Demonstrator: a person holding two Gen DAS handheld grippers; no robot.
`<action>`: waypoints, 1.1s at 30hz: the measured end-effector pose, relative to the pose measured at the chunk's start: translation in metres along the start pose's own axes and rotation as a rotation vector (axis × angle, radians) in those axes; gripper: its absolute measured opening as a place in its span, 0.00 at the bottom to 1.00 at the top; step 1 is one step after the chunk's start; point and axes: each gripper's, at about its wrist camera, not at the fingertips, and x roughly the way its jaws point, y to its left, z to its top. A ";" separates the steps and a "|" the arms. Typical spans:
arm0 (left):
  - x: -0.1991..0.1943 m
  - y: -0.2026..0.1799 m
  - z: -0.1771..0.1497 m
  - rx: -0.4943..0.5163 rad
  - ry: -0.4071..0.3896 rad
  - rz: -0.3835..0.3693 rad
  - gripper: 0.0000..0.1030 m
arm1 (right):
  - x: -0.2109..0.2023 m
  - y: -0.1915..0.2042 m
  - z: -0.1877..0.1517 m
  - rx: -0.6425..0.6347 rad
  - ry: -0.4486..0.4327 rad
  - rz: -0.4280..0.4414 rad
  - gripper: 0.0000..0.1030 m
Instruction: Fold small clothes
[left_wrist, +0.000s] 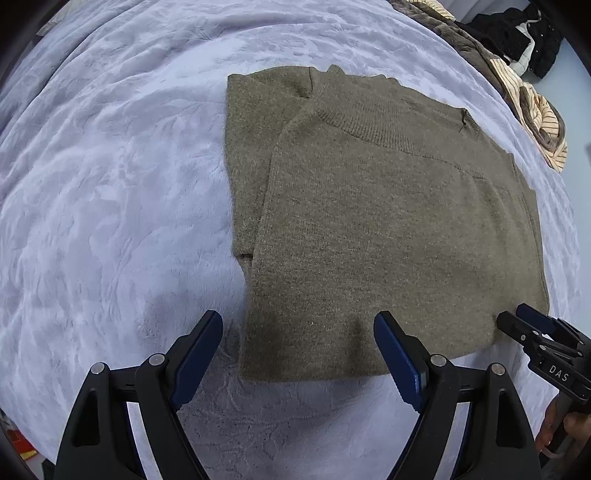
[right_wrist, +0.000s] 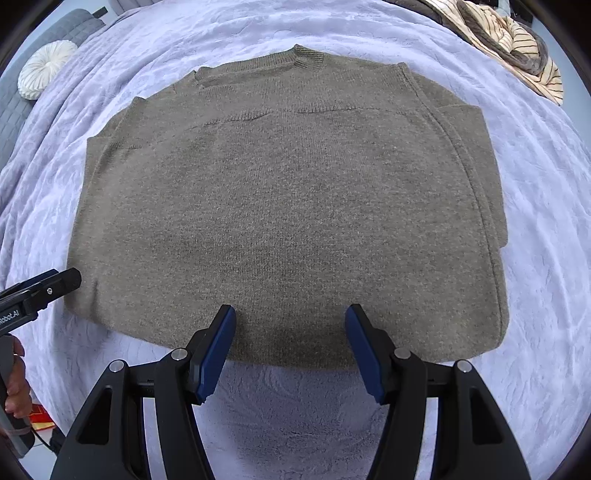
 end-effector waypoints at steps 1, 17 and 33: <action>0.000 0.000 0.000 0.001 0.004 -0.001 0.82 | 0.000 0.001 0.000 -0.001 0.000 -0.001 0.64; -0.003 0.019 -0.007 0.000 0.030 -0.040 0.82 | 0.004 0.021 0.000 0.003 0.001 -0.019 0.64; 0.008 0.052 -0.003 -0.053 0.105 -0.134 0.82 | 0.012 0.040 -0.016 0.242 0.021 0.393 0.64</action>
